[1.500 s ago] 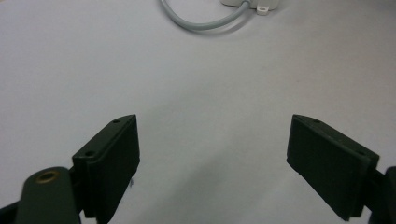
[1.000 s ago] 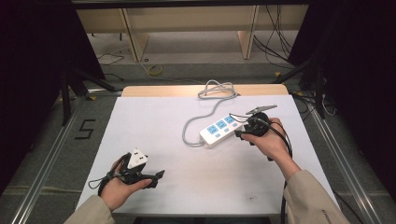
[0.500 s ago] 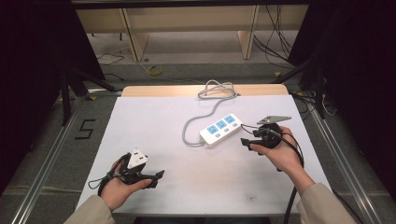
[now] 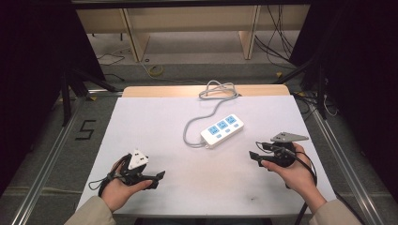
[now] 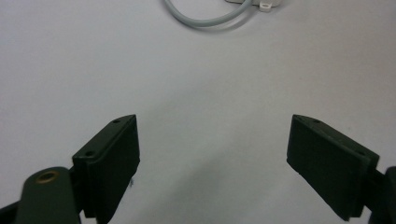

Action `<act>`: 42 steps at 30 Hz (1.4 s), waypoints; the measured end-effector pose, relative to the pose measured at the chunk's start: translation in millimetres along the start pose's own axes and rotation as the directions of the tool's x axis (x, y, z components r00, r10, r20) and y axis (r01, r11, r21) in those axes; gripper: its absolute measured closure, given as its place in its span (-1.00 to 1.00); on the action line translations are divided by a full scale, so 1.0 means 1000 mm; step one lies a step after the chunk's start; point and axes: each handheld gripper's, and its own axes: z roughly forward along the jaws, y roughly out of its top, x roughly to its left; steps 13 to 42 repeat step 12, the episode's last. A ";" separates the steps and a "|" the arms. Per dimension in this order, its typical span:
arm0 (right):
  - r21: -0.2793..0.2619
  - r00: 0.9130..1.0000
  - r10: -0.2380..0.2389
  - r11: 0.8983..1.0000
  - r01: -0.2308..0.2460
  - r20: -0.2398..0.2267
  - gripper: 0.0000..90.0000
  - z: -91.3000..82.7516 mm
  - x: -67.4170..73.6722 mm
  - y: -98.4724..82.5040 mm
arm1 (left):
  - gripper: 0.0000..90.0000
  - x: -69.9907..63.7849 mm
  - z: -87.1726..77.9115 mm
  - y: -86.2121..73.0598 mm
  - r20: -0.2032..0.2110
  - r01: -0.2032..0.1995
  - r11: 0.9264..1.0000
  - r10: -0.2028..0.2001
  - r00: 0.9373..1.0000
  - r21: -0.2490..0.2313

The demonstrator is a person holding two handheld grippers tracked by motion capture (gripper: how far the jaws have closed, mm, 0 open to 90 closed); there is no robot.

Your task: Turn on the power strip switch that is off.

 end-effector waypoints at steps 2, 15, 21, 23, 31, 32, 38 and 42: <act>-0.006 1.000 0.005 1.000 -0.005 0.000 -0.26 -0.002 0.001 -0.005 | -0.62 0.000 0.000 0.000 0.001 -0.003 1.000 0.003 1.000 -0.004; -0.020 1.000 0.019 1.000 -0.019 0.006 -0.26 -0.005 -0.001 -0.010 | -0.62 -0.001 0.000 0.001 0.001 -0.007 1.000 0.007 1.000 -0.003; -0.020 1.000 0.019 1.000 -0.019 0.006 -0.26 -0.005 -0.001 -0.010 | -0.62 -0.001 0.000 0.001 0.001 -0.007 1.000 0.007 1.000 -0.003; -0.020 1.000 0.019 1.000 -0.019 0.006 -0.26 -0.005 -0.001 -0.010 | -0.62 -0.001 0.000 0.001 0.001 -0.007 1.000 0.007 1.000 -0.003; -0.020 1.000 0.019 1.000 -0.019 0.006 -0.26 -0.005 -0.001 -0.010 | -0.62 -0.001 0.000 0.001 0.001 -0.007 1.000 0.007 1.000 -0.003; -0.020 1.000 0.019 1.000 -0.019 0.006 -0.26 -0.005 -0.001 -0.010 | -0.62 -0.001 0.000 0.001 0.001 -0.007 1.000 0.007 1.000 -0.003; -0.020 1.000 0.019 1.000 -0.019 0.006 -0.26 -0.005 -0.001 -0.010 | -0.62 -0.001 0.000 0.001 0.001 -0.007 1.000 0.007 1.000 -0.003; -0.020 1.000 0.019 1.000 -0.019 0.006 -0.26 -0.005 -0.001 -0.010 | -0.62 -0.001 0.000 0.001 0.001 -0.007 1.000 0.007 1.000 -0.003</act>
